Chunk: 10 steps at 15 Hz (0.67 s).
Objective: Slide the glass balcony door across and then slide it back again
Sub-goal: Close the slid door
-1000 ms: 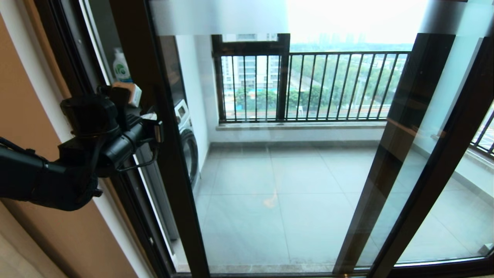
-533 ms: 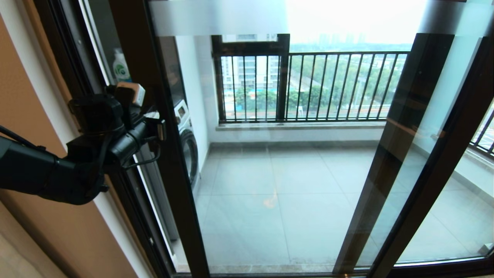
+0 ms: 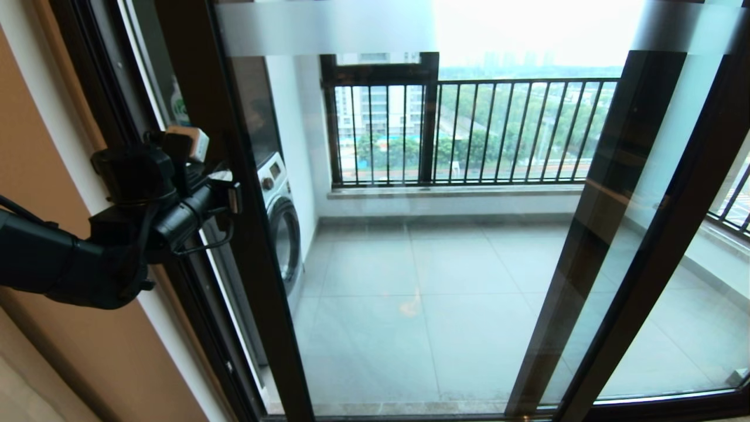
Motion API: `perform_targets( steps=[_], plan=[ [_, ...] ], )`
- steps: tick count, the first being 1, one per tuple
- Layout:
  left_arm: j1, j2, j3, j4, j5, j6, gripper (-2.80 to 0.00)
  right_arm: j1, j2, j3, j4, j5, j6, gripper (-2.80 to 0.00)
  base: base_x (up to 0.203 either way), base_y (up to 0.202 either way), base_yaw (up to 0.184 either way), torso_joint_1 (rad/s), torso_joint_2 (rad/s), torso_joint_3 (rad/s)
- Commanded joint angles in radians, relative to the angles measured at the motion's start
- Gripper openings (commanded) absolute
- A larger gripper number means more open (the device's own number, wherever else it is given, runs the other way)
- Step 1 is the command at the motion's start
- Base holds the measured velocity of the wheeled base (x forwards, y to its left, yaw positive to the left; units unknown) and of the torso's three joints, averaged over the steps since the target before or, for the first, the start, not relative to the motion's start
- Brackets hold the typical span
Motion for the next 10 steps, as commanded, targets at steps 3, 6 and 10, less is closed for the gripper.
perform_targets(
  steps=[3, 6, 10],
  plan=[
    [0.022, 0.006, 0.004, -0.006, 0.006, 0.001, -2.80, -0.001, 0.001, 0.000, 0.000, 0.000, -0.001, -2.80, 0.000, 0.000, 0.000, 0.000, 0.00, 0.000],
    [0.059, 0.011, 0.017, -0.006, 0.005, -0.001, -2.80, -0.001, 0.001, 0.001, 0.000, 0.000, -0.001, -2.80, 0.000, 0.000, 0.000, 0.000, 0.00, 0.000],
    [0.101, 0.007, 0.020, -0.006, -0.025, -0.002, -2.80, 0.001, 0.001, 0.000, 0.000, 0.000, -0.001, -2.80, 0.000, 0.000, 0.000, 0.000, 0.00, 0.000]
  ],
)
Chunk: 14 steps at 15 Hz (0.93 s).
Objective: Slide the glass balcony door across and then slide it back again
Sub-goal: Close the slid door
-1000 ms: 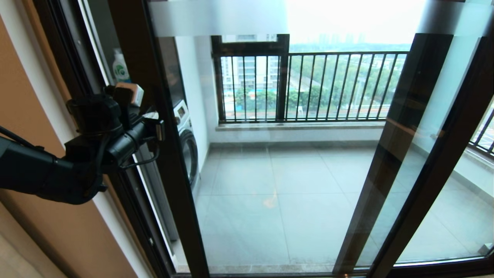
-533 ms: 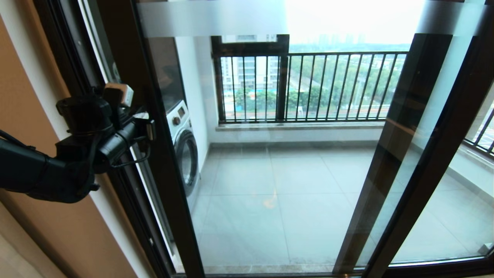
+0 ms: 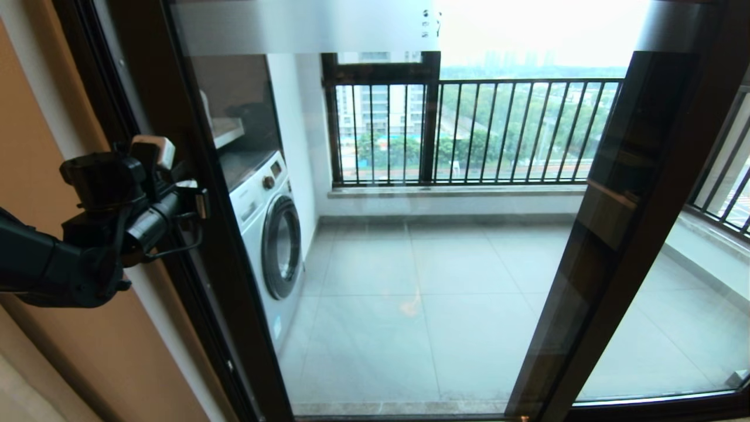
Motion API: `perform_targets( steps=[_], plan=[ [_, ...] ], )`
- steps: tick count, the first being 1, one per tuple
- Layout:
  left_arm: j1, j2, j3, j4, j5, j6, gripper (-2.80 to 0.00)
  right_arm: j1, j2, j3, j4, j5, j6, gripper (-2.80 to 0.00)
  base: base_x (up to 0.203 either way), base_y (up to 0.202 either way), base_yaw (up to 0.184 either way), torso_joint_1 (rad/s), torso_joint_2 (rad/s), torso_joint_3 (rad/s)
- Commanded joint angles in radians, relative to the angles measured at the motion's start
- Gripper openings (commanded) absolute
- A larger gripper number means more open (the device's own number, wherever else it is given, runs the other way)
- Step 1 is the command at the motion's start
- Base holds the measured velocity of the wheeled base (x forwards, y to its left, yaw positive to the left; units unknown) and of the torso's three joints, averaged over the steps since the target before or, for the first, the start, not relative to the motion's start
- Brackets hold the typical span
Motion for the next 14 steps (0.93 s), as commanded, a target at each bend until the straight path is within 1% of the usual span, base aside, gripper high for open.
perform_targets(
  steps=[1, 4, 8, 11, 14],
  plan=[
    [0.010, -0.009, 0.004, -0.009, -0.005, -0.001, -2.80, 0.001, 0.001, 0.000, 0.000, 0.000, -0.001, -2.80, 0.000, 0.000, 0.000, 0.000, 0.00, 0.000],
    [0.015, -0.027, 0.021, -0.038, -0.008, -0.001, -2.80, 0.001, 0.001, 0.001, 0.000, 0.000, -0.001, -2.80, 0.000, 0.000, 0.000, 0.000, 0.00, 0.000],
    [0.054, -0.002, 0.013, -0.052, -0.010, -0.001, -2.80, 0.000, 0.001, 0.000, 0.000, 0.000, -0.001, -2.80, 0.000, 0.000, 0.000, 0.000, 0.00, 0.000],
    [0.083, 0.000, 0.013, -0.052, -0.042, -0.001, -2.80, 0.001, 0.000, 0.000, 0.000, 0.000, -0.001, -2.80, 0.000, 0.000, 0.000, 0.000, 0.00, 0.000],
    [0.119, 0.015, 0.008, -0.052, -0.057, -0.001, -2.80, 0.001, 0.001, 0.000, 0.000, 0.000, -0.001, -2.80, 0.000, 0.000, 0.000, 0.000, 0.00, 0.000]
  ],
)
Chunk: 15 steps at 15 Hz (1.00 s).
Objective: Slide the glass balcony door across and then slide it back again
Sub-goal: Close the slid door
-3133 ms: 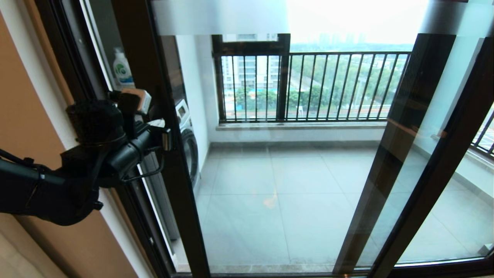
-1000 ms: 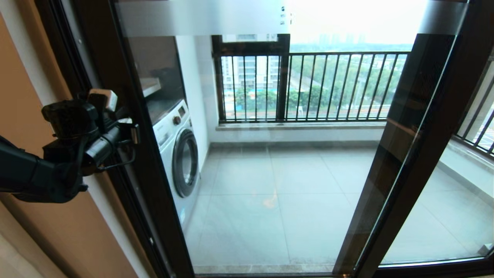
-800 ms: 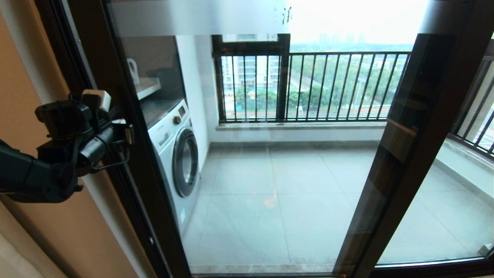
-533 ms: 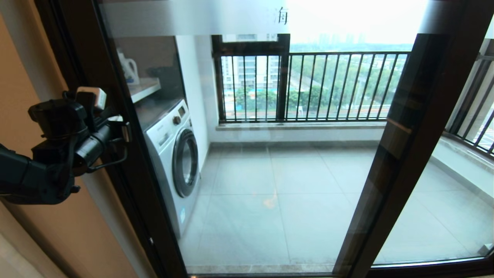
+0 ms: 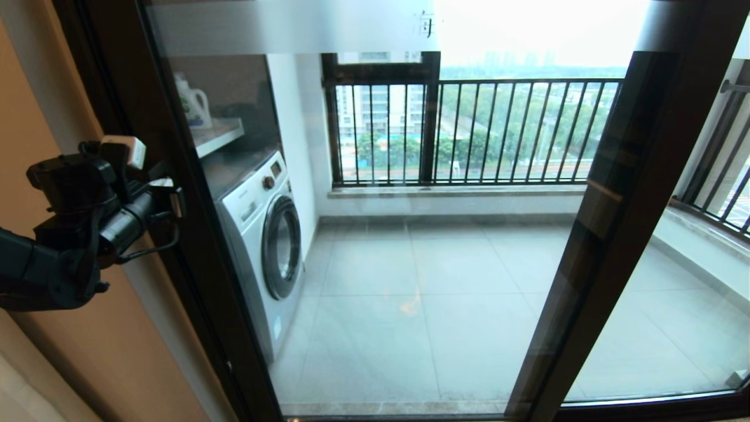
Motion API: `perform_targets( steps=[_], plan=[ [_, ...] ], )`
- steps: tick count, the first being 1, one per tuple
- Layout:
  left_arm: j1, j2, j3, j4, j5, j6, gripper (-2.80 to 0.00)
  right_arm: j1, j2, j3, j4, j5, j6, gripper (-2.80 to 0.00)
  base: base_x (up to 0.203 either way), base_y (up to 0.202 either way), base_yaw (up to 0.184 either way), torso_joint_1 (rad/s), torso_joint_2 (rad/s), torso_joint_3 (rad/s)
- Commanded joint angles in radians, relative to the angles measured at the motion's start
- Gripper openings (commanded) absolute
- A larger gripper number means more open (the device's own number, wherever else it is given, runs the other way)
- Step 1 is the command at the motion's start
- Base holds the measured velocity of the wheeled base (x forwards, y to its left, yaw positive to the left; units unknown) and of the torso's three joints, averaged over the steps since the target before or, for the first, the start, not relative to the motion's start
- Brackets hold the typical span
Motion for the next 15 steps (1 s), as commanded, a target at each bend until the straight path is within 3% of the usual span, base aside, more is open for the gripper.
perform_targets(
  steps=[1, 15],
  plan=[
    [0.021, 0.012, -0.002, -0.005, -0.001, 0.001, -2.80, 0.001, 0.001, 0.000, 0.001, 0.001, -0.001, -2.80, 0.000, 0.000, 0.000, 0.000, 0.00, 0.000],
    [0.066, 0.059, -0.045, -0.006, -0.003, 0.003, -2.80, 0.001, 0.001, 0.000, 0.001, 0.001, -0.001, -2.80, 0.000, 0.000, 0.000, 0.000, 0.00, 0.000]
  ],
)
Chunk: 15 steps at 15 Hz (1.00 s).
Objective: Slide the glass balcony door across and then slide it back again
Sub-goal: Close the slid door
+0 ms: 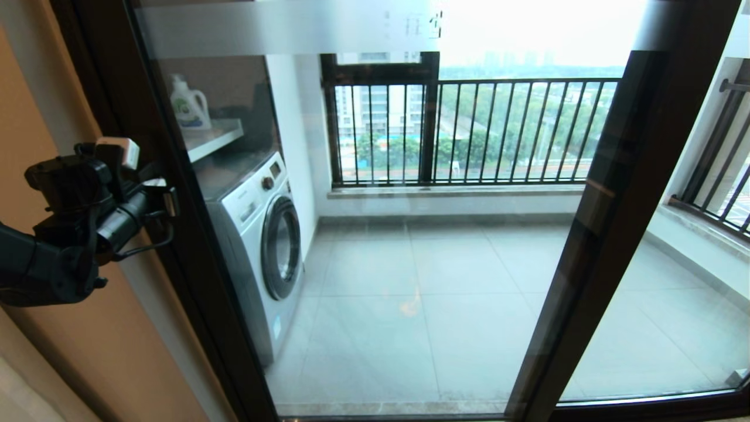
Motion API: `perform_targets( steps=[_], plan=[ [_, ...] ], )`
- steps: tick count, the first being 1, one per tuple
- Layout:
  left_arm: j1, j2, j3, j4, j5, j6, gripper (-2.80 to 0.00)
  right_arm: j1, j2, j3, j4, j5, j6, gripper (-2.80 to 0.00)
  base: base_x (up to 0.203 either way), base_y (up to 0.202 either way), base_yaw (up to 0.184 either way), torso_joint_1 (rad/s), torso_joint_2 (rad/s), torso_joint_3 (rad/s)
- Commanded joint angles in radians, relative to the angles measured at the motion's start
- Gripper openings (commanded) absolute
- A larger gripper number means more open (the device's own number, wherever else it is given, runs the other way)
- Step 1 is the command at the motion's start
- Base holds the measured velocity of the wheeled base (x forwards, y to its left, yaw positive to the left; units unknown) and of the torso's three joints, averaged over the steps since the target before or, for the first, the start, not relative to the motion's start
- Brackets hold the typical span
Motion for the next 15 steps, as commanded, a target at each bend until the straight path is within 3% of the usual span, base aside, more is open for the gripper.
perform_targets(
  steps=[1, 10, 15],
  plan=[
    [0.009, 0.009, 0.001, -0.003, -0.003, 0.001, -2.80, 0.001, 0.001, 0.001, 0.000, 0.000, 0.000, -2.80, 0.000, 0.000, 0.000, 0.000, 0.00, 0.000],
    [0.028, -0.040, 0.023, -0.003, -0.021, -0.001, -2.80, 0.001, 0.001, 0.000, 0.000, 0.000, 0.000, -2.80, 0.000, 0.000, 0.000, 0.000, 0.00, 0.000],
    [0.028, -0.267, 0.232, -0.003, -0.096, -0.027, -2.80, 0.001, 0.001, 0.000, 0.000, 0.000, 0.000, -2.80, 0.000, 0.000, 0.000, 0.000, 0.00, 0.000]
  ],
)
